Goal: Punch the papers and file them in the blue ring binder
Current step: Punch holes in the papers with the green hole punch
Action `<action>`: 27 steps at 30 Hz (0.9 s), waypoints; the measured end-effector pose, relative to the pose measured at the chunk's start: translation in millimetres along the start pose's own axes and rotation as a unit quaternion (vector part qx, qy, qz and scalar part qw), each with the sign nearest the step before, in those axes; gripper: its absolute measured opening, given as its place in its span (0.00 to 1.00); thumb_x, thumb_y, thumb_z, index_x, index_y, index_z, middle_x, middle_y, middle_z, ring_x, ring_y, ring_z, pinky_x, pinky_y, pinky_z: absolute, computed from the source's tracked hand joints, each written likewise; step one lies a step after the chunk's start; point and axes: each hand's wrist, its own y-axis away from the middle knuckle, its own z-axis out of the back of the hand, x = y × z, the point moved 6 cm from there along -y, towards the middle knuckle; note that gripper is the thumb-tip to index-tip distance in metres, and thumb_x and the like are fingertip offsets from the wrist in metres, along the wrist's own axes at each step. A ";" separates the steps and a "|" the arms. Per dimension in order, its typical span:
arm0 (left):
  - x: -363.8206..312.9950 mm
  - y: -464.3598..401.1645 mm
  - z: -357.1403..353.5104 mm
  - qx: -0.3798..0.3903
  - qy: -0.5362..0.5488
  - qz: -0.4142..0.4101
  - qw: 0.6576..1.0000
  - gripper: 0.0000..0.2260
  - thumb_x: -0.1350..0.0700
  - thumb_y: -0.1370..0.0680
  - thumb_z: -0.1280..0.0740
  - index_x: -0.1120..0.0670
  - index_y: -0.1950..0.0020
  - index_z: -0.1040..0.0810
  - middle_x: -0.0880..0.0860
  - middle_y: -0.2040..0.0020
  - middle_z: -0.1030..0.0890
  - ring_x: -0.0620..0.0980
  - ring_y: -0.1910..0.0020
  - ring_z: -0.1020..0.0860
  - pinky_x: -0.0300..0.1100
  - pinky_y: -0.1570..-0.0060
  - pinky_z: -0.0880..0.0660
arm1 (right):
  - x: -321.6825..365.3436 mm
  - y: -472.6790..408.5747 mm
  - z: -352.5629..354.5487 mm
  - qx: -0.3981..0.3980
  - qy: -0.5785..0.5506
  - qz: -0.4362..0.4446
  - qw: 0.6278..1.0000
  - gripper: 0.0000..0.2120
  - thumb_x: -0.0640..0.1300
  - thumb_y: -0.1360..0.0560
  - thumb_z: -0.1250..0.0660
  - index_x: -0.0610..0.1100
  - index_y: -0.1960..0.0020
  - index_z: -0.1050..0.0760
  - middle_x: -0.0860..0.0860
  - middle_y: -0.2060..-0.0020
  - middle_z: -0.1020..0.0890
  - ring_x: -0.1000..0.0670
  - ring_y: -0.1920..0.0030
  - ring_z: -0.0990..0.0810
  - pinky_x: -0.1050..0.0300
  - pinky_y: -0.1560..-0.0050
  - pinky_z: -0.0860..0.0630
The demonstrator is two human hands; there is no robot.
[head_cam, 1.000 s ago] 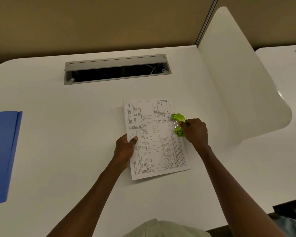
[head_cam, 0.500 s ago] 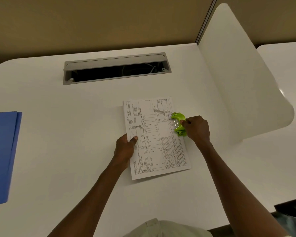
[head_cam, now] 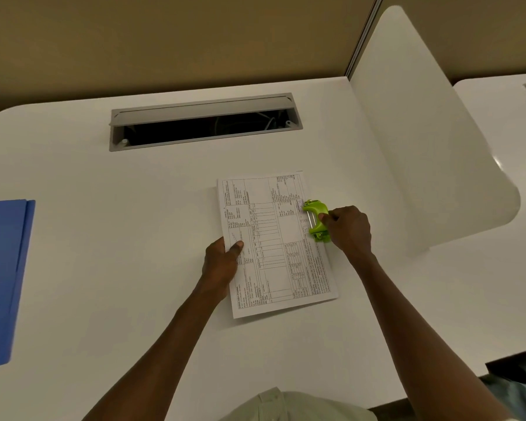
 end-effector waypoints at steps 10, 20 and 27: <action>-1.1 -1.6 1.0 0.008 -0.001 0.005 1.000 0.10 0.54 0.20 0.37 0.49 0.39 0.23 0.50 0.46 0.16 0.52 0.54 0.16 0.52 0.52 0.19 | -2.8 -3.9 -0.6 0.002 0.001 -0.010 1.000 0.12 0.51 0.27 0.30 0.44 0.64 0.20 0.51 0.74 0.27 0.47 0.68 0.26 0.63 0.71 0.39; -2.1 -3.5 0.6 0.011 -0.015 0.004 1.000 0.11 0.52 0.20 0.36 0.48 0.38 0.23 0.49 0.46 0.16 0.51 0.54 0.16 0.53 0.51 0.19 | -9.9 -25.8 -0.6 0.048 -0.010 -0.082 0.995 0.24 0.52 0.33 0.23 0.41 0.42 0.23 0.44 0.43 0.20 0.42 0.43 0.22 0.53 0.51 0.29; -0.8 -3.1 1.0 0.006 -0.006 0.005 1.000 0.11 0.52 0.20 0.36 0.47 0.38 0.23 0.49 0.46 0.16 0.51 0.53 0.16 0.54 0.50 0.19 | -14.3 -35.6 -5.4 0.069 -0.002 -0.084 0.994 0.21 0.51 0.34 0.22 0.41 0.48 0.23 0.45 0.50 0.19 0.43 0.49 0.22 0.54 0.54 0.29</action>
